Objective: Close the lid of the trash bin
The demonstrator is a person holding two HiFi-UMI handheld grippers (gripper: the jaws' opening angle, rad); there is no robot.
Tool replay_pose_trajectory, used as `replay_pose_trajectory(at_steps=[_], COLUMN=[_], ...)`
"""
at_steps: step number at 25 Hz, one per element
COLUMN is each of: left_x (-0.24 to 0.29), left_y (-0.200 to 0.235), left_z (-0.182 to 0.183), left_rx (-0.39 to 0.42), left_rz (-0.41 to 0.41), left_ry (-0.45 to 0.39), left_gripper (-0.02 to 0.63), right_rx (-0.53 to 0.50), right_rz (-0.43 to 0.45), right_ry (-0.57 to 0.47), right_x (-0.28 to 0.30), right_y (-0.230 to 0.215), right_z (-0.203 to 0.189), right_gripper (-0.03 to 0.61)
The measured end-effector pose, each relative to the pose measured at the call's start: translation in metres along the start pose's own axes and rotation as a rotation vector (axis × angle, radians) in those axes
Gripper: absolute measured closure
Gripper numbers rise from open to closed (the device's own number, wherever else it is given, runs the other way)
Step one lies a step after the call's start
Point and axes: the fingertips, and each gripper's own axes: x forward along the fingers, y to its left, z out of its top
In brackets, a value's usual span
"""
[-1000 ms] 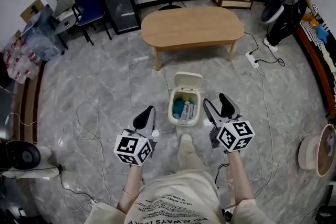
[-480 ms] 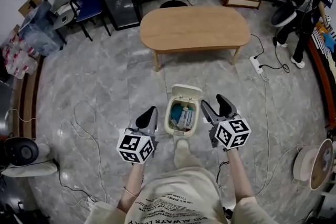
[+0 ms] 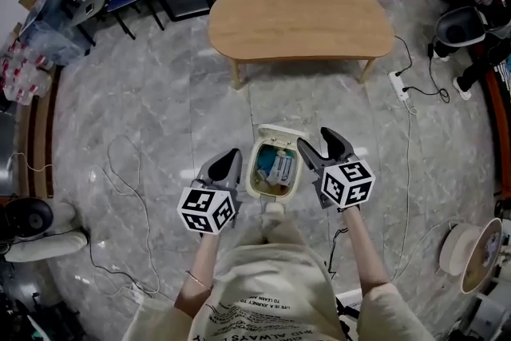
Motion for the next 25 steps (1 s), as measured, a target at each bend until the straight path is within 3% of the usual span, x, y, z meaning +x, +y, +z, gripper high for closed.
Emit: replay_pose_trajectory(at_steps=[5,14,25], left_x=[0.025,0.079,0.106], left_y=[0.004,0.026,0.043], left_z=[-0.021,-0.067,-0.117], left_rx=[-0.033,-0.084,-0.136], left_rz=[-0.008,-0.047,-0.07], left_ry=[0.093,0.226,0.317], left_gripper=[0.591,0.591,0.591], right_rx=[-0.053,-0.27,-0.511], right_rz=[0.01,0.069,0.11], right_ry=[0.081,0.269,0.383], right_x=[0.036,0.084,0.109], right_y=[-0.017,-0.03,-0.026], right_z=[-0.012,-0.064,-0.112], right_gripper=[0.295,0.295,0.295])
